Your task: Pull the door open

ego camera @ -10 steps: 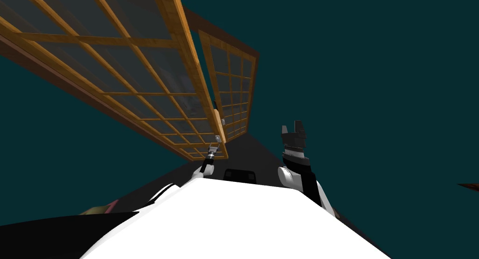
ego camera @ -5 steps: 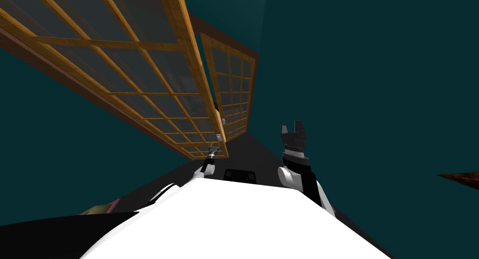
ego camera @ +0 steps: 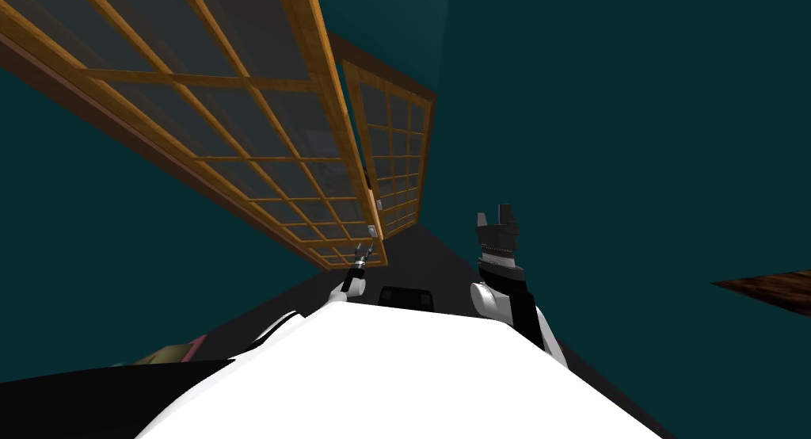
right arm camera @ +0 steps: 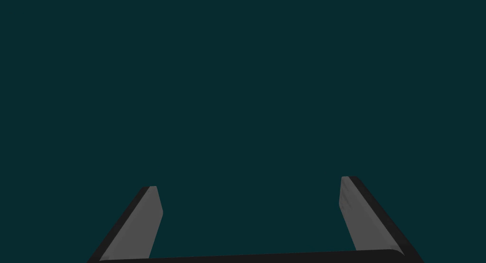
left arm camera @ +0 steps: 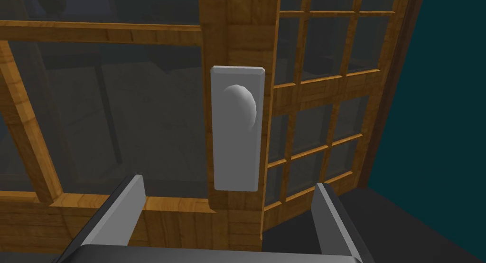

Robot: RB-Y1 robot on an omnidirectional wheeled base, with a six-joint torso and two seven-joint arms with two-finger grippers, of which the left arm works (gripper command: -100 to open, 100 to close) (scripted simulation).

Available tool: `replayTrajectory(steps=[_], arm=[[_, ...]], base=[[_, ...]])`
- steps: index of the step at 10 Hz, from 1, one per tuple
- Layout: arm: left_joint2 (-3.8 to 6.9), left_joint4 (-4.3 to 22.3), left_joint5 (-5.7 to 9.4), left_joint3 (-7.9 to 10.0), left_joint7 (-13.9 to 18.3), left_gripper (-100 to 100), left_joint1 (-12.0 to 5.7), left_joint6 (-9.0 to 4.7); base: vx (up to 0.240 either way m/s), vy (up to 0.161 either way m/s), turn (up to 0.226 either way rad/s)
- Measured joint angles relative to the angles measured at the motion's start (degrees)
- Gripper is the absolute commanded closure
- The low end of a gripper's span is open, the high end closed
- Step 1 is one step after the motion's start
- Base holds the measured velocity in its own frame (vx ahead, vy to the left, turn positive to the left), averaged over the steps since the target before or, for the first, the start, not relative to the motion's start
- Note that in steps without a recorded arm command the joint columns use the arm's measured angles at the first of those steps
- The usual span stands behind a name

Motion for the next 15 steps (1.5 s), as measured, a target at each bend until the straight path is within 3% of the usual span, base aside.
replayTrajectory(steps=[1, 2, 4, 6, 7, 8, 9, 15], arm=[[0.00, -0.02, 0.05, -0.03, 0.27, -100, 0.01, 0.03], [0.84, -1.83, 0.42, 0.49, 0.24, -100, 1.60, 0.39], [1.23, 0.17, 0.51, 0.57, 1.33, -100, 0.84, -0.46], [2.13, 0.90, 0.91, 1.12, 2.28, -100, 1.32, -1.18], [2.90, 2.95, 1.02, 1.21, 3.67, -100, 0.82, -2.28], [3.94, 3.16, 1.30, 1.55, 4.80, -100, 1.39, -2.81], [4.05, 3.12, 1.34, 1.61, 5.01, 100, 1.44, -2.88], [3.91, 3.27, 1.27, 1.48, 4.77, 100, 1.46, -2.61]], base=[[0.171, -0.022, -0.167], [0.213, -0.016, -0.103], [0.130, -0.005, -0.087], [0.168, -0.002, -0.100], [0.230, 0.010, -0.164], [0.105, 0.006, -0.025], [-0.018, 0.000, 0.025], [-0.036, 0.007, -0.026]])
